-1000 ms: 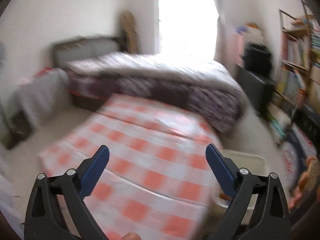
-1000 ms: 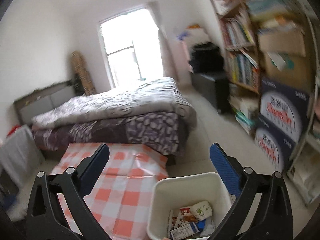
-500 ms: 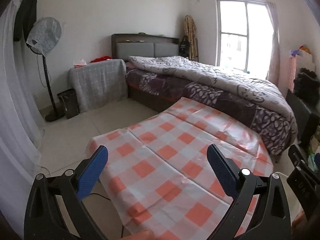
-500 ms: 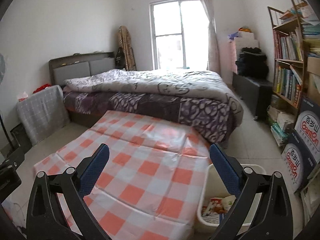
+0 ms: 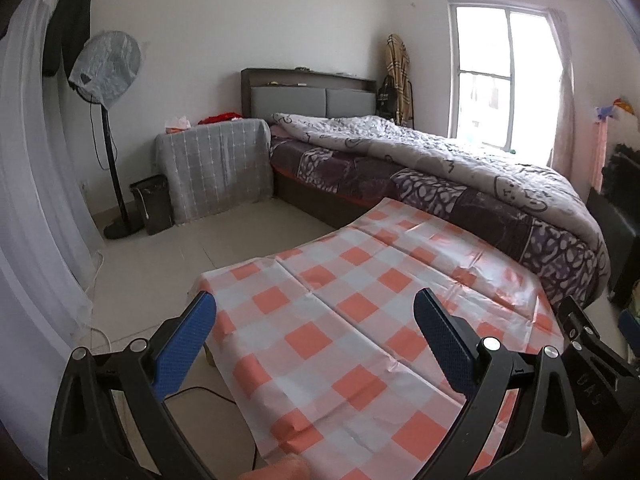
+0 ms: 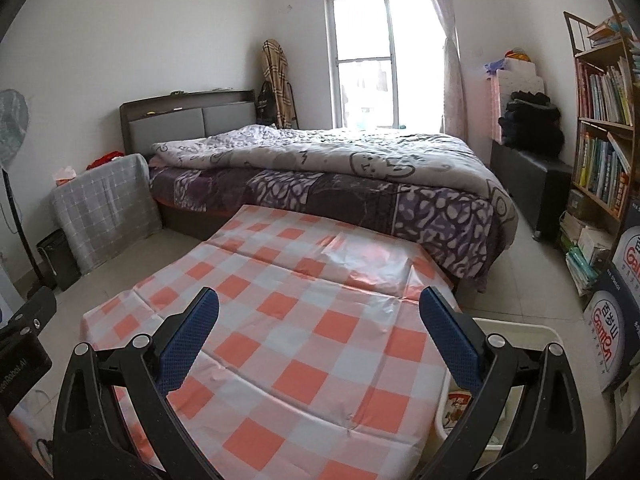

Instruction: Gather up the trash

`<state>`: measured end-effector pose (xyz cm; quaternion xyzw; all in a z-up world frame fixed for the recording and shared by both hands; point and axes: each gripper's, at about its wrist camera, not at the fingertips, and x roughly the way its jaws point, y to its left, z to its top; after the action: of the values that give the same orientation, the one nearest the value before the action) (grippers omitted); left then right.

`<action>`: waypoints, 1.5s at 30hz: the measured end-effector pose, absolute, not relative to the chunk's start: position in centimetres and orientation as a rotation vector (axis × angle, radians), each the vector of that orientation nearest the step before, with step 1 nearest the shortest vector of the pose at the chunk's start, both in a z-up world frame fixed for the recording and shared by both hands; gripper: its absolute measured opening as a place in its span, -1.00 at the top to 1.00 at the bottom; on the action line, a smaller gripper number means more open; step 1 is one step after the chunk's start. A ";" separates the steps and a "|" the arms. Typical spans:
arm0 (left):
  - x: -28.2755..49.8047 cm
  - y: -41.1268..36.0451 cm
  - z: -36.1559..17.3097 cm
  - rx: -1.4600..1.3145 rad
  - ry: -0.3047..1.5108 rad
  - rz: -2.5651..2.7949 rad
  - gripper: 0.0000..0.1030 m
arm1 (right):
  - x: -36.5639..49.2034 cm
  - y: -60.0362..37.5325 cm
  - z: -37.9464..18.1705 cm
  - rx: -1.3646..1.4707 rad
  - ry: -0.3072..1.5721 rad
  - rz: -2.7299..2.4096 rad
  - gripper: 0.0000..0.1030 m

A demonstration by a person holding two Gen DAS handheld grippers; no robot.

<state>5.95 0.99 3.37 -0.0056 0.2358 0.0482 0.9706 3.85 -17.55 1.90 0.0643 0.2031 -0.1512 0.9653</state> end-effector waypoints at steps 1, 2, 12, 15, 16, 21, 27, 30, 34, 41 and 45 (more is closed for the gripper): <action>6.0 1.1 3.3 -0.010 0.482 0.105 -0.87 | 3.9 -17.4 1.9 0.131 0.409 -0.305 -0.87; 6.2 1.2 3.2 -0.008 0.489 0.111 -0.87 | 3.9 -17.4 2.0 0.132 0.409 -0.304 -0.87; 6.5 0.9 2.5 0.013 0.518 0.118 -0.87 | 4.2 -17.3 2.0 0.149 0.424 -0.308 -0.87; 6.6 0.9 2.3 0.011 0.533 0.119 -0.87 | 4.3 -17.4 2.0 0.151 0.425 -0.310 -0.87; 6.6 0.9 2.2 0.006 0.538 0.115 -0.87 | 4.2 -17.4 1.9 0.149 0.425 -0.310 -0.87; 6.7 0.8 2.2 0.000 0.545 0.101 -0.87 | 4.2 -17.2 2.0 0.141 0.423 -0.311 -0.87; 6.8 0.6 2.0 -0.019 0.561 0.084 -0.87 | 4.0 -17.7 1.5 0.127 0.422 -0.318 -0.87; 6.8 0.2 1.9 -0.010 0.560 0.079 -0.87 | 4.0 -18.0 1.4 0.132 0.430 -0.321 -0.87; 6.9 -0.1 1.8 -0.007 0.561 0.079 -0.87 | 3.9 -18.4 1.3 0.138 0.435 -0.323 -0.87; 7.0 -0.5 1.8 0.002 0.555 0.082 -0.87 | 4.0 -18.5 1.3 0.140 0.435 -0.322 -0.87; 7.0 -0.6 1.7 0.004 0.555 0.084 -0.87 | 3.9 -18.5 1.2 0.135 0.438 -0.318 -0.87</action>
<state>6.96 -0.65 1.69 0.0018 0.2738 0.0413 0.9609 3.94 -18.51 1.17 0.0668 0.2163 -0.1571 0.9613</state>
